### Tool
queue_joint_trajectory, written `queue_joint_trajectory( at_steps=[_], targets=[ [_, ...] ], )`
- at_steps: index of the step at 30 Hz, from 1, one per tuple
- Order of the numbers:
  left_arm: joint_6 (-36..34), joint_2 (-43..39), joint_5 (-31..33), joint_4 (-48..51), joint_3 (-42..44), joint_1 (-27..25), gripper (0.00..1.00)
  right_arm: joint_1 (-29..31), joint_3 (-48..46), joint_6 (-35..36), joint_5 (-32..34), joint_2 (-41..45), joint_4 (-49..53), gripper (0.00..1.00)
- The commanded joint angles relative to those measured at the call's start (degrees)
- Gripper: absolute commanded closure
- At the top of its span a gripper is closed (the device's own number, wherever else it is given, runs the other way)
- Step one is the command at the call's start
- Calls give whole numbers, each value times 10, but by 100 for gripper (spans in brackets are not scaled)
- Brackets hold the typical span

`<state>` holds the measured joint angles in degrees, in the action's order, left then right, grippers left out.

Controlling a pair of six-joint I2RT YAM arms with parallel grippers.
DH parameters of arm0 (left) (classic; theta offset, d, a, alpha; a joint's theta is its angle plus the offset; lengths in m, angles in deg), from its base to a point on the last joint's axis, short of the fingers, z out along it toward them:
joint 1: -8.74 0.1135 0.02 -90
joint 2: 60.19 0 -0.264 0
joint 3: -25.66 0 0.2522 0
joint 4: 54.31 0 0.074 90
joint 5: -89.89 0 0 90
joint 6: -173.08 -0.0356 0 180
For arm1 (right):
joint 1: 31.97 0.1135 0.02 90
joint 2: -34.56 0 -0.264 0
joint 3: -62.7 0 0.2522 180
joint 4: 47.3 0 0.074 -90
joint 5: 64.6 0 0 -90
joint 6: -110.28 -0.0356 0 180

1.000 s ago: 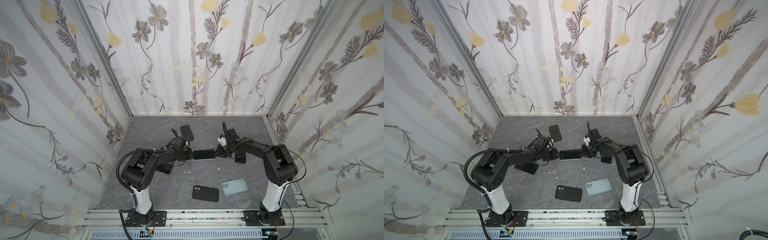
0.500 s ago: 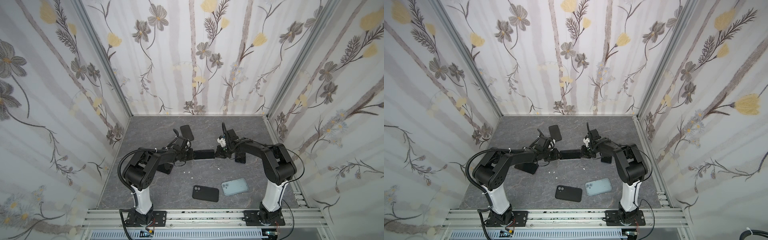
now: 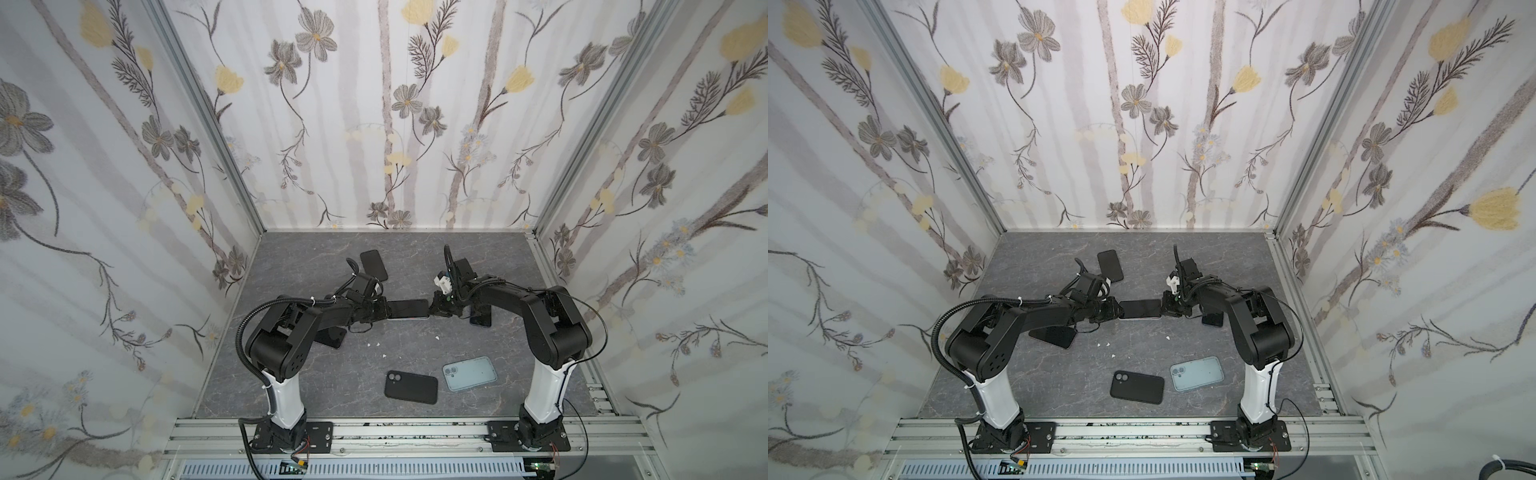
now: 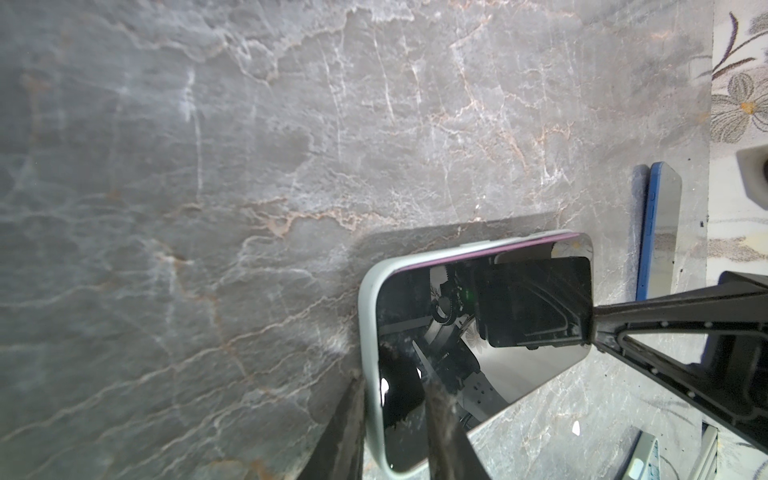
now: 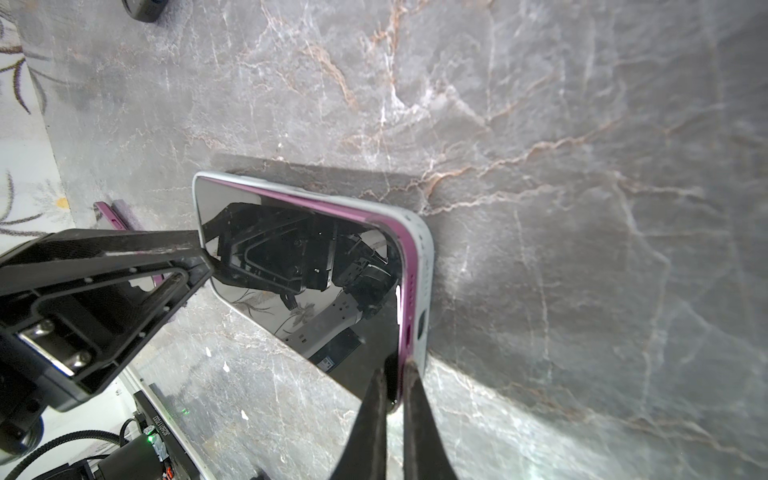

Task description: Put the phone into the phone case

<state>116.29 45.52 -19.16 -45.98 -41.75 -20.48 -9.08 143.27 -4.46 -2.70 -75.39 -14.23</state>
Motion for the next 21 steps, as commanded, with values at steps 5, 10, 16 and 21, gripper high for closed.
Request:
queue_joint_trajectory(
  at_steps=[5, 10, 16, 21],
  targets=[
    [-7, -12, 29, 4, 22, -5, 73, 14, 10, 18, 62, 11, 48, 87],
    [-12, -13, 42, 11, 28, -5, 73, 14, 25, 26, 74, 16, 66, 85],
    [-19, -18, 47, 17, 30, -5, 73, 16, 25, 28, 70, 5, 68, 88],
    [-22, -17, 46, 20, 26, -5, 73, 20, 23, 30, 71, -3, 68, 89]
  ],
)
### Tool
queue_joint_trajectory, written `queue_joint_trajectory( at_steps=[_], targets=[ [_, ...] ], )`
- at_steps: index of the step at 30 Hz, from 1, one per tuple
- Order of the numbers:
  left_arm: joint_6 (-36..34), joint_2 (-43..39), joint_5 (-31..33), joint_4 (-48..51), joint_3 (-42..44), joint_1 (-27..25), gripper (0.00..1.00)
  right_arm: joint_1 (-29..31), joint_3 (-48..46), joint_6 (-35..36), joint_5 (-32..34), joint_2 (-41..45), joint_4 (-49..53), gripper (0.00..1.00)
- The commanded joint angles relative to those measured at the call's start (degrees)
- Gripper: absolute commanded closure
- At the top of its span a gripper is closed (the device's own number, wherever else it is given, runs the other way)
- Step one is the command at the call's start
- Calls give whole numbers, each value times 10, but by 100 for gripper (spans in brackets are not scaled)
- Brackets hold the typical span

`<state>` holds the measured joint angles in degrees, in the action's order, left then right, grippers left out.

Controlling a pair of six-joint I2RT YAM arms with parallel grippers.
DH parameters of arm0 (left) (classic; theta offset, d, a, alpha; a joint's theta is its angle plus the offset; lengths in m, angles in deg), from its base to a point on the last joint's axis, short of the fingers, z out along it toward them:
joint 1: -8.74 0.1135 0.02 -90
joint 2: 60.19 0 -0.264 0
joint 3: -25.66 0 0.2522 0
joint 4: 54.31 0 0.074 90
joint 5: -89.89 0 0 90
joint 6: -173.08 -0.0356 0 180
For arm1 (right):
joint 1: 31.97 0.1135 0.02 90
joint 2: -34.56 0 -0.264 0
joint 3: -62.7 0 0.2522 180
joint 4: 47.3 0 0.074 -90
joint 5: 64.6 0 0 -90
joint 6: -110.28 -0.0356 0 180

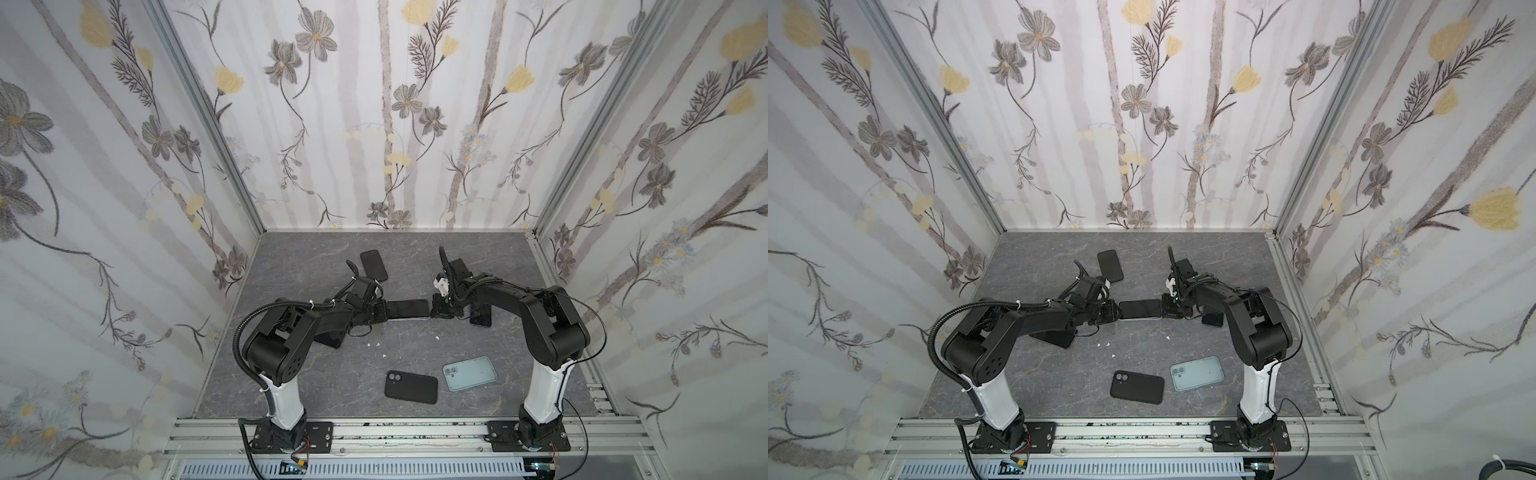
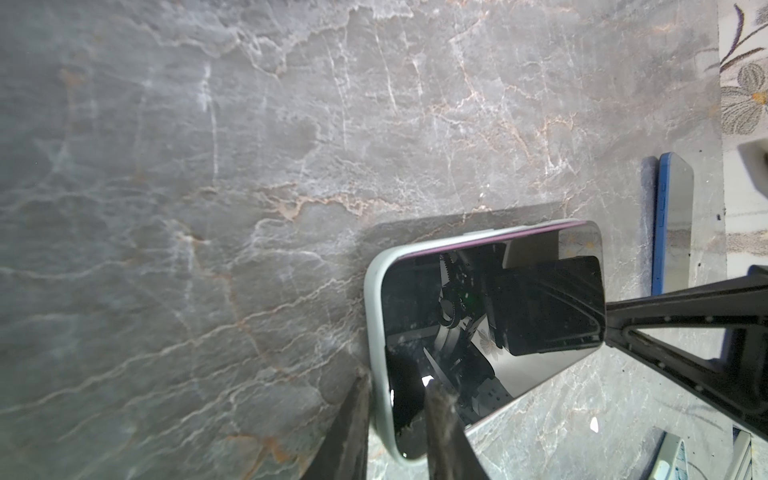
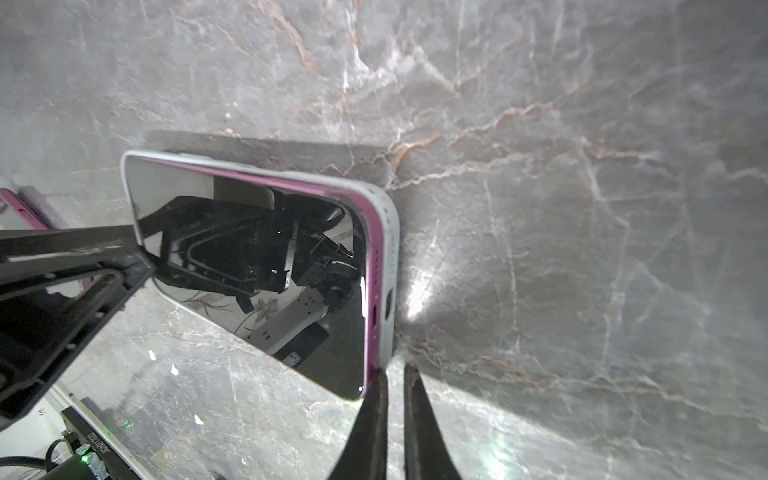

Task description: Put the phone into the phone case

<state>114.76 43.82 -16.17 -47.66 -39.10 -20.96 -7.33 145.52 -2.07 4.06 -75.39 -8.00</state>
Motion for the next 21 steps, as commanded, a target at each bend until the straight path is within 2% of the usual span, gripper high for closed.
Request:
queue_joint_trajectory(
  at_steps=[1, 11, 21],
  targets=[
    [-7, -1, 17, 36, -1, 0, 73, 3, 1, 6, 4, -3, 6, 89],
    [-11, -4, 20, 40, -2, 0, 73, 5, 10, 1, 18, 29, 7, 89],
    [-14, -4, 17, 38, -7, 0, 73, 8, 24, 8, 17, 2, 14, 89]
  ],
)
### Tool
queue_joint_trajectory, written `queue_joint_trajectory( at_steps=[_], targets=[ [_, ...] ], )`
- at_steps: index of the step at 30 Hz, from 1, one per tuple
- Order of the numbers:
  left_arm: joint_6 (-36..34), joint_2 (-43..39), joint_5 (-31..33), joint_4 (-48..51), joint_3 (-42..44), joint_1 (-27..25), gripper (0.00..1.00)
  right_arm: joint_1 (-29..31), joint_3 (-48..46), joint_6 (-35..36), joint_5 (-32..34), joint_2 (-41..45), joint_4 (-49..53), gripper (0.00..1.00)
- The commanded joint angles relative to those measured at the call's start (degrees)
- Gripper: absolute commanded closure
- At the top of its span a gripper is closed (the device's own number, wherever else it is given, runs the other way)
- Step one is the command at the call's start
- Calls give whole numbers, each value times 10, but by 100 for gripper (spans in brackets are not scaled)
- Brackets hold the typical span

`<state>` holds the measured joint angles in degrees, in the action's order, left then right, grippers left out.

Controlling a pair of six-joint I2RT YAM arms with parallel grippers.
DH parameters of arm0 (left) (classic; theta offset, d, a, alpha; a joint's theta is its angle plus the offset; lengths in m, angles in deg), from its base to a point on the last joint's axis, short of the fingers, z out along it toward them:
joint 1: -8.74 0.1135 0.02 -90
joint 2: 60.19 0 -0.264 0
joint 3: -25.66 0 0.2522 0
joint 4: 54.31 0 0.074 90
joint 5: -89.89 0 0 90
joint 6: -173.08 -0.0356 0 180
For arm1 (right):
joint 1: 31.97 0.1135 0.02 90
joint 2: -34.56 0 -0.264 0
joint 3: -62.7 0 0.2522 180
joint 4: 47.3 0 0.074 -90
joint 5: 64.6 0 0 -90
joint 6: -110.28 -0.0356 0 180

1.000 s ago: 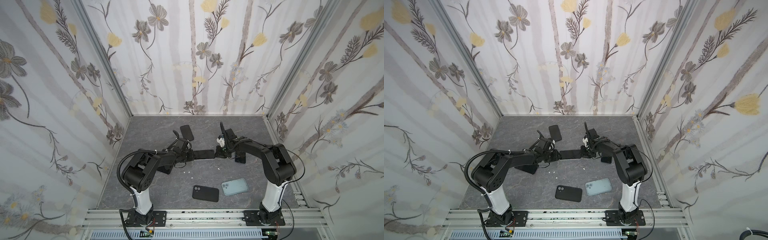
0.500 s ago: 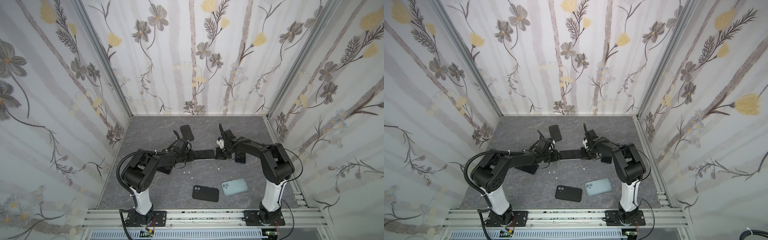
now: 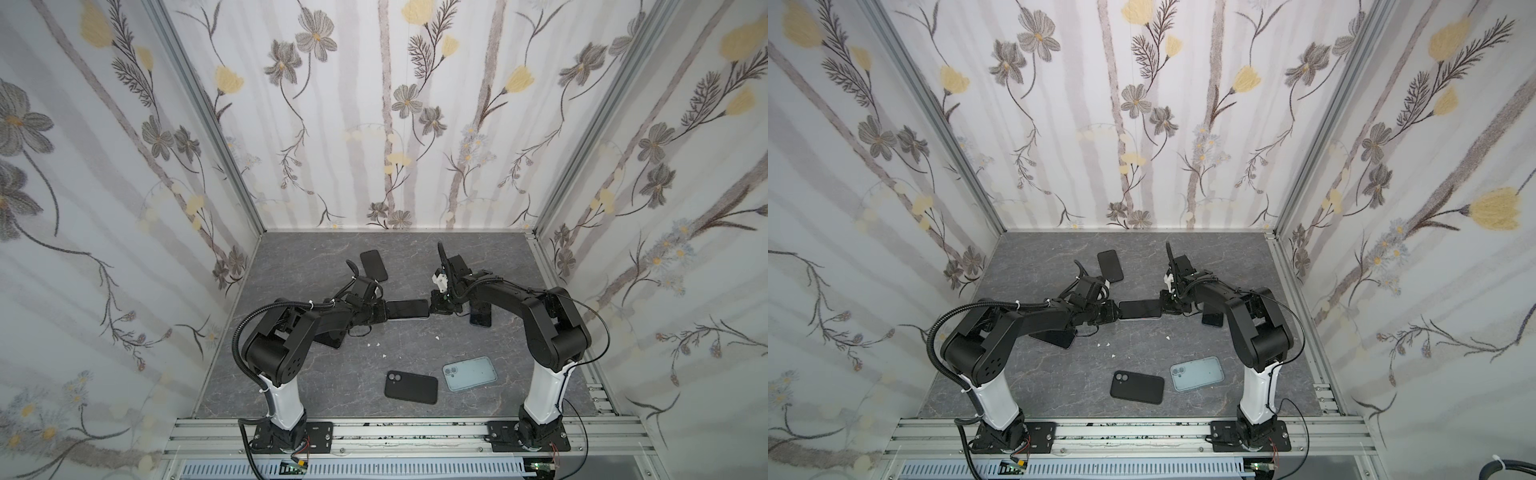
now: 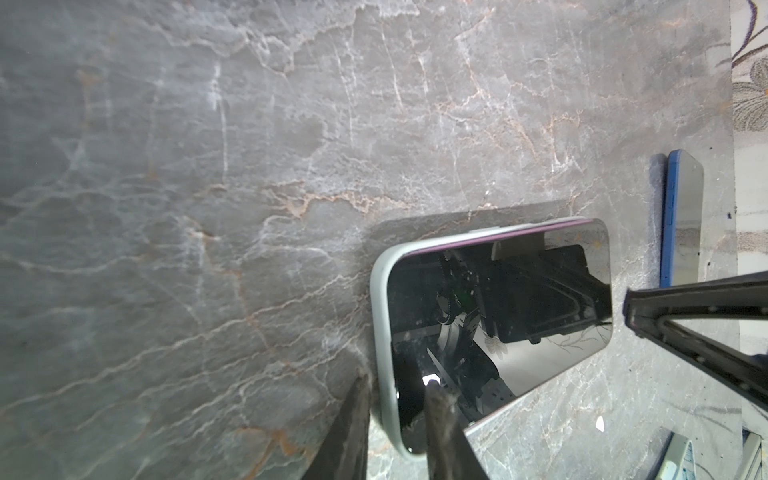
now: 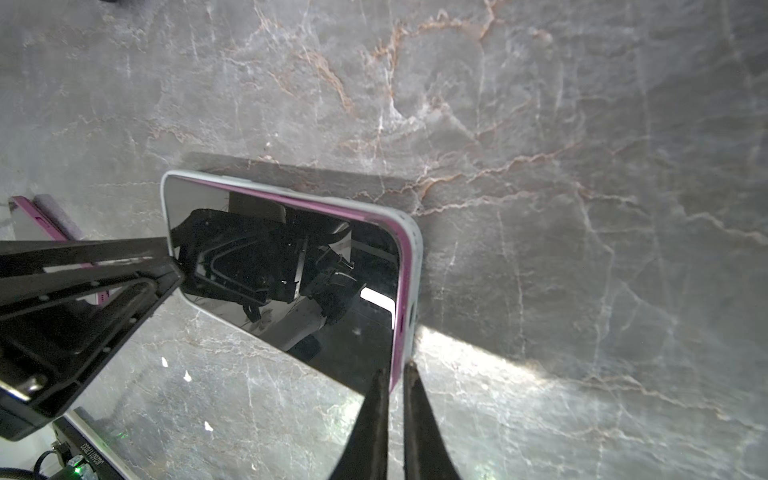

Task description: Put the phone into the phone case

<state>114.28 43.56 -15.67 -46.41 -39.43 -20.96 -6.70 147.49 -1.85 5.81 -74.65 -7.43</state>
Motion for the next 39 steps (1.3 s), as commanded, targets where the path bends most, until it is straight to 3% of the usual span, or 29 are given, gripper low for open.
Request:
queue_joint_trajectory(
  at_steps=[1, 39],
  targets=[
    [-11, -1, 11, 25, -5, 0, 73, 2, 4, 7, 0, -7, 8, 89],
    [-11, 3, 7, 27, -5, 0, 73, 13, 2, 21, 105, -75, 66, 92]
  ],
)
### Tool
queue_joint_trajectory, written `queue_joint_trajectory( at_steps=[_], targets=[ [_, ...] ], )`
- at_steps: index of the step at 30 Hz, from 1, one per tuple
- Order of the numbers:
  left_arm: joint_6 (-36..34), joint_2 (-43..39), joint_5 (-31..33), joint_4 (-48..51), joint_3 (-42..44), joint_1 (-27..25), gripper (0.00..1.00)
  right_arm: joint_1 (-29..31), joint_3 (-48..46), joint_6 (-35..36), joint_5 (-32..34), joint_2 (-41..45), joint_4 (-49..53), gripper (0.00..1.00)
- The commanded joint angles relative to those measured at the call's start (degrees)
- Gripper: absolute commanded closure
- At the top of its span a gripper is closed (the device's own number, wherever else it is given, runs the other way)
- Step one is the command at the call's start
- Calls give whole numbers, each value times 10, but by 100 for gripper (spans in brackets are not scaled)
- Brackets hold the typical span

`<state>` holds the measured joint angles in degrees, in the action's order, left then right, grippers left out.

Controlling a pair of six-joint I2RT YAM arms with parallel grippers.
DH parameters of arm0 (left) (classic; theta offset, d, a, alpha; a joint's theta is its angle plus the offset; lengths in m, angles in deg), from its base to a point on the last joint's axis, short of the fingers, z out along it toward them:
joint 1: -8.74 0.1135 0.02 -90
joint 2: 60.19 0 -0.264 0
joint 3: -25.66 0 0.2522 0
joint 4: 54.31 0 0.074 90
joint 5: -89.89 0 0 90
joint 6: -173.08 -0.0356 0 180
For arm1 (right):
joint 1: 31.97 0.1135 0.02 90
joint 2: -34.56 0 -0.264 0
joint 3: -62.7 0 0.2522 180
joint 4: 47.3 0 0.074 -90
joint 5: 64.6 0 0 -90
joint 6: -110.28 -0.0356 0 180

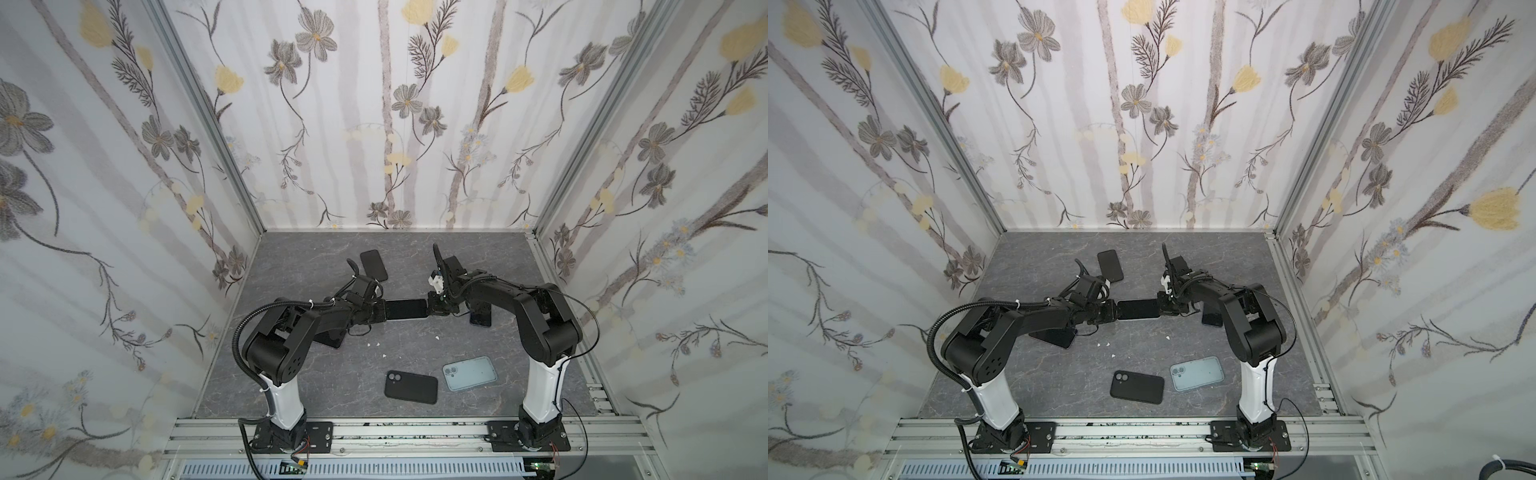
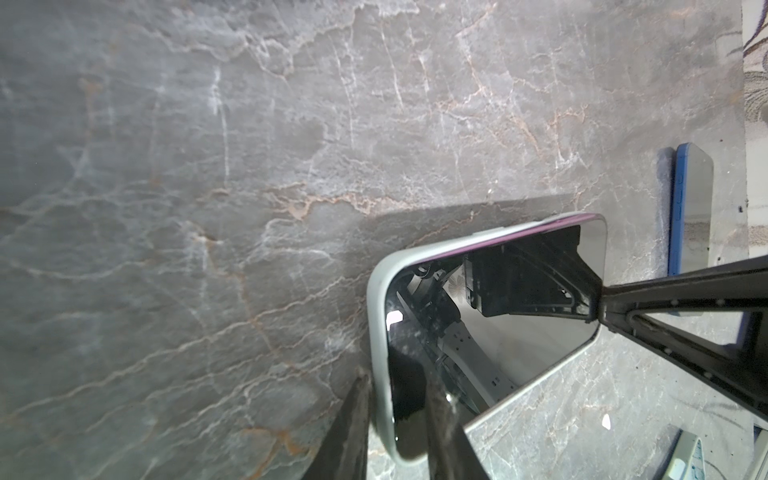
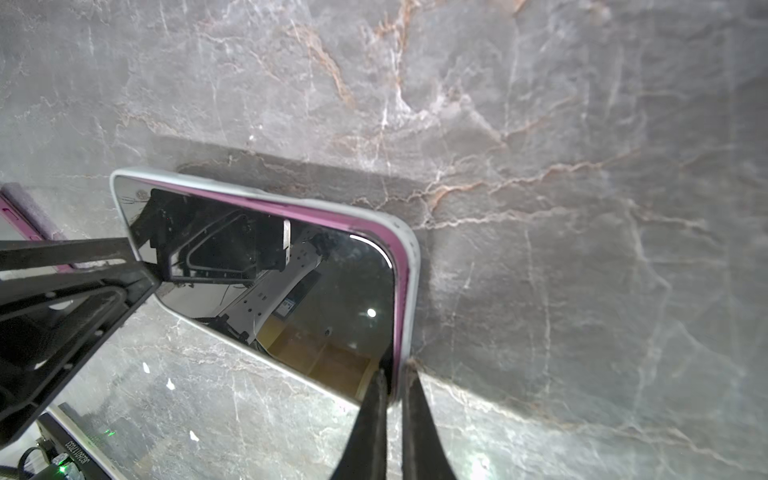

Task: Put the phone into the phone case
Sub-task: 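Open both grippers and lift them away from the cased phone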

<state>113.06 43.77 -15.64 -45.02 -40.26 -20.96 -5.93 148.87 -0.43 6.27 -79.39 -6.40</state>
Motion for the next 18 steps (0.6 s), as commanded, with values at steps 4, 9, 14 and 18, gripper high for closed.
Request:
queue_joint_trajectory(
  at_steps=[4, 9, 14, 18],
  targets=[
    [1, 0, 8, 14, 3, 0, 73, 8, -11, 6, 100, -24, 56, 92],
    [0, 0, 9, 16, 0, 0, 73, 8, -2, 6, 99, -17, 60, 92],
    [-7, -6, 12, 27, -16, 2, 73, 10, 14, 8, 91, -3, 66, 88],
    [-15, -20, 19, 47, -43, 7, 73, 10, 48, 10, 90, 17, 72, 81]
  ],
)
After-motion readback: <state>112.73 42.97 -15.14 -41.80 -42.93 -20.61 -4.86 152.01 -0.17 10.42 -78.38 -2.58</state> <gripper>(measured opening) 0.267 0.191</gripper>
